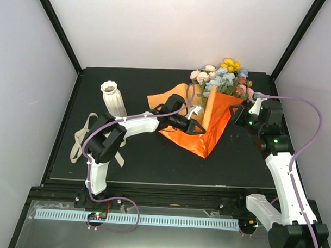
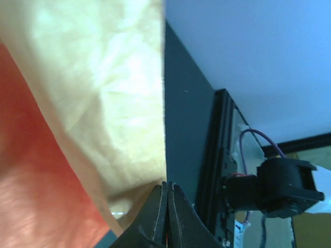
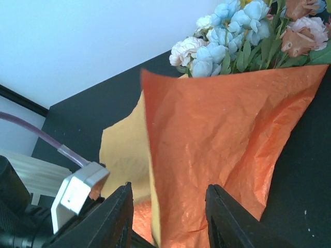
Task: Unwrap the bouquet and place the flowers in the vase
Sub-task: Unfold the wrapping paper at the center of the board.
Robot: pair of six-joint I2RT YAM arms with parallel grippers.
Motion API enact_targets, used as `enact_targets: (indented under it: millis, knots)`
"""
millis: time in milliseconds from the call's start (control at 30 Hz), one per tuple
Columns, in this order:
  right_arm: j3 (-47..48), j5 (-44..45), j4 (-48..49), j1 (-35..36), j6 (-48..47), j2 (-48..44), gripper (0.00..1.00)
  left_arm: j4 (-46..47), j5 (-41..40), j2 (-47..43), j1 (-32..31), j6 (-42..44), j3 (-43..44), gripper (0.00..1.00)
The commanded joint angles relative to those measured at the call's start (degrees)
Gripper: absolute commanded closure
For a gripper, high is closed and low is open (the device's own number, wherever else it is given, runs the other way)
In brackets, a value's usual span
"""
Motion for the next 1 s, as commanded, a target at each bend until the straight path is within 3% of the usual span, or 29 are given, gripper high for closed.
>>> enact_targets:
  millis: [0,200,467,667,967]
  knots:
    - [1.4,1.1,-2.3,0.4,0.6,-3.6,0.59,8.6,2.9,-1.3,-4.3,-3.1,-1.4,0.98]
    - [1.5,3.1,-3.6,0.4,0.6,-8.0,0.60,17.3,4.4,1.1,-8.9,-9.2,-0.8,0.97]
    - [2.1,0.9,-4.5,0.4,1.4,-8.9,0.63,17.4,5.4,-1.6,-9.8,-8.9,-1.8,0.61]
    - [3.9,-1.8,-4.1,0.3,3.5,-7.5,0.68,23.6,3.7,-7.2,-8.8,-13.1,-9.3,0.53]
    - [2.8,-3.2,-2.7,0.4,6.1,-7.2,0.68,5.8,-10.0,-13.9,-5.9,0.9,-11.9,0.31]
